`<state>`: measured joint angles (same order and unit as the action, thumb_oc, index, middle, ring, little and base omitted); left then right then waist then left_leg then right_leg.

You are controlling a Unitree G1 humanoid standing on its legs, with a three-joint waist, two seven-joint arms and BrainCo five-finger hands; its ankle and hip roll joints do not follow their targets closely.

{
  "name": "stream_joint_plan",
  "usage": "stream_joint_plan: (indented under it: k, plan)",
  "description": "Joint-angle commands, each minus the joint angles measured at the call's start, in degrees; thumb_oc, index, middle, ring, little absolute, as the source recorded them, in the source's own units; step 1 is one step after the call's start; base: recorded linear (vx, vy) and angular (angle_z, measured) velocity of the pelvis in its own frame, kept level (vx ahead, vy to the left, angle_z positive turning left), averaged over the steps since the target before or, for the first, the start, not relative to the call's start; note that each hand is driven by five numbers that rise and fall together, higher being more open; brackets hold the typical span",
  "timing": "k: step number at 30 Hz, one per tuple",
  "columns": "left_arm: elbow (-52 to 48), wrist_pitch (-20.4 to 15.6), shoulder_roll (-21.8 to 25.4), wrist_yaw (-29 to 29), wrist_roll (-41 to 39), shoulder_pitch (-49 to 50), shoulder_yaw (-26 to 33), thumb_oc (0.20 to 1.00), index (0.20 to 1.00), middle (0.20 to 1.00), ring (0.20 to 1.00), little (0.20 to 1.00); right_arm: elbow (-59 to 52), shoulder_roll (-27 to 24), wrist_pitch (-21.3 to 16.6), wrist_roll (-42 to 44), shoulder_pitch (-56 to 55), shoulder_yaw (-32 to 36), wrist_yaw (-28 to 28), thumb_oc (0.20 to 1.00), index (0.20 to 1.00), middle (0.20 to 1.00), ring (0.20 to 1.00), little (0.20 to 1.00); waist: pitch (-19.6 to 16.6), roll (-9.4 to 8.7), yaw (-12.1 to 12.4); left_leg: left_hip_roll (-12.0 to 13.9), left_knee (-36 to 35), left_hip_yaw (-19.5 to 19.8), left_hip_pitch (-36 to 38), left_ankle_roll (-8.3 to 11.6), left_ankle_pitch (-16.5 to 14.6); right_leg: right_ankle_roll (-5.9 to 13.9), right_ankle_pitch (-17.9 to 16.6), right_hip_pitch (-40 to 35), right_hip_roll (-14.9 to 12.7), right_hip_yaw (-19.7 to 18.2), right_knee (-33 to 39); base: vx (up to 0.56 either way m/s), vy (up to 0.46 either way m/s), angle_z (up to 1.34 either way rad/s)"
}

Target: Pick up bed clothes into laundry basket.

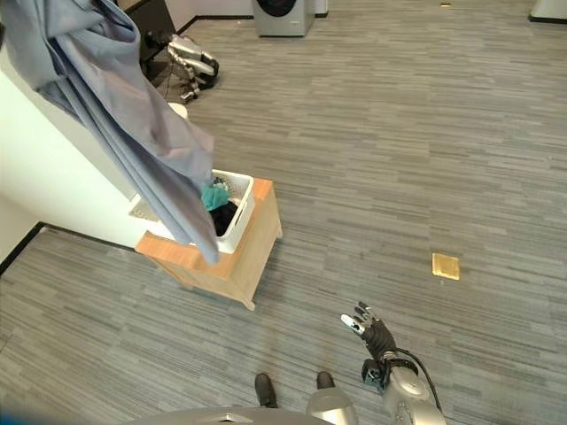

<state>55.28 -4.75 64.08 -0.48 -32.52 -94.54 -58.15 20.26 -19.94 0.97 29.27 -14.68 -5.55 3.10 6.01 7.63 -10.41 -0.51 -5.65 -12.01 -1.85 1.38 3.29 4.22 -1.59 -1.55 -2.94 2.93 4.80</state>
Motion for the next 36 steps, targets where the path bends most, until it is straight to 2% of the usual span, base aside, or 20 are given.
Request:
stream_joint_plan:
  k: [1, 6, 11, 14, 23, 27, 36]
  plan:
    - [6.38, -0.83, 2.19, 1.55, 0.52, -11.54, 0.87, 0.2, 0.2, 0.2, 0.2, 0.2, -2.4, -1.33, -1.11, 1.71, -0.11, -0.28, 1.32, 1.0, 1.0, 1.0, 1.0, 1.0, -0.48, -2.04, 1.39, 2.3, 0.65, -0.37, 4.46, 1.51, -4.19, 8.68, -1.13, 0.19, -6.3, 1.27, 0.2, 0.05, 0.017, -0.08]
    - [8.21, -0.47, 2.22, 2.47, -0.24, -19.06, -3.11, 0.2, 0.2, 0.2, 0.2, 0.2, -1.53, -1.18, -0.3, 2.5, -1.13, -0.22, 1.66, 1.0, 1.0, 1.0, 1.0, 1.0, -1.26, -1.85, 1.61, 2.23, 0.65, -1.08, 4.26, 1.6, -4.43, 9.0, -1.11, 0.42, -6.31, 1.48, 0.2, 0.05, 0.015, -0.09]
    - [8.27, -0.43, 2.05, 2.39, 0.12, -22.39, -5.91, 0.2, 0.2, 0.2, 0.2, 0.2, -1.81, -1.34, 0.43, 1.71, -2.18, 0.13, 2.36, 1.0, 1.0, 1.0, 1.0, 1.0, -1.44, -1.39, 1.56, 1.95, 0.65, -1.22, 4.36, 1.73, -4.66, 9.19, -1.05, 0.14, -6.68, 2.25, 0.2, 0.05, 0.012, 0.01]
    - [8.19, -0.81, 2.1, 2.67, 0.0, -22.25, -5.88, 0.2, 0.2, 0.2, 0.2, 0.2, -1.68, -1.35, 0.43, 1.75, -2.25, -0.01, 2.42, 1.0, 1.0, 1.0, 1.0, 1.0, -0.91, -1.09, 1.0, 2.05, 0.65, -1.96, 3.53, 1.75, -4.62, 9.29, -1.26, 1.29, -6.67, 1.93, 0.2, 0.01, 0.007, -0.02]
    - [8.57, -1.64, 1.22, 3.69, 0.23, -19.58, -3.57, 0.2, 0.2, 0.2, 0.2, 0.2, -1.71, -1.77, -0.46, 1.87, -2.07, -0.03, 2.74, 1.0, 1.0, 1.0, 1.0, 1.0, 1.59, -2.03, -0.6, 3.2, 0.65, -3.17, -3.19, 2.29, -3.35, 8.97, -2.76, 8.49, -5.63, 0.34, 0.2, -0.03, -0.002, -0.15]
    - [8.52, -2.45, 0.36, 5.09, -0.95, -22.51, -4.55, 0.2, 0.2, 0.2, 0.2, 0.2, -1.1, -2.01, -0.73, 2.39, -2.2, 0.46, 2.42, 1.0, 1.0, 1.0, 1.0, 1.0, 2.8, -2.09, -0.55, 3.4, 0.65, -2.53, -6.38, 2.52, -2.55, 8.62, -2.75, 11.18, -5.26, 0.43, 0.2, -0.03, -0.005, -0.02]
    - [10.32, -2.13, -0.88, 7.32, -2.45, -28.61, -6.6, 0.2, 0.2, 0.2, 0.2, 0.2, -1.05, -1.77, -0.22, 2.8, -4.38, 0.95, 1.91, 1.0, 1.0, 1.0, 1.0, 1.0, 3.19, -1.37, 0.32, 2.84, 0.65, -2.39, -6.36, 2.51, -2.73, 8.72, -2.07, 10.86, -5.57, 0.95, 0.2, 0.02, 0.005, 0.01]
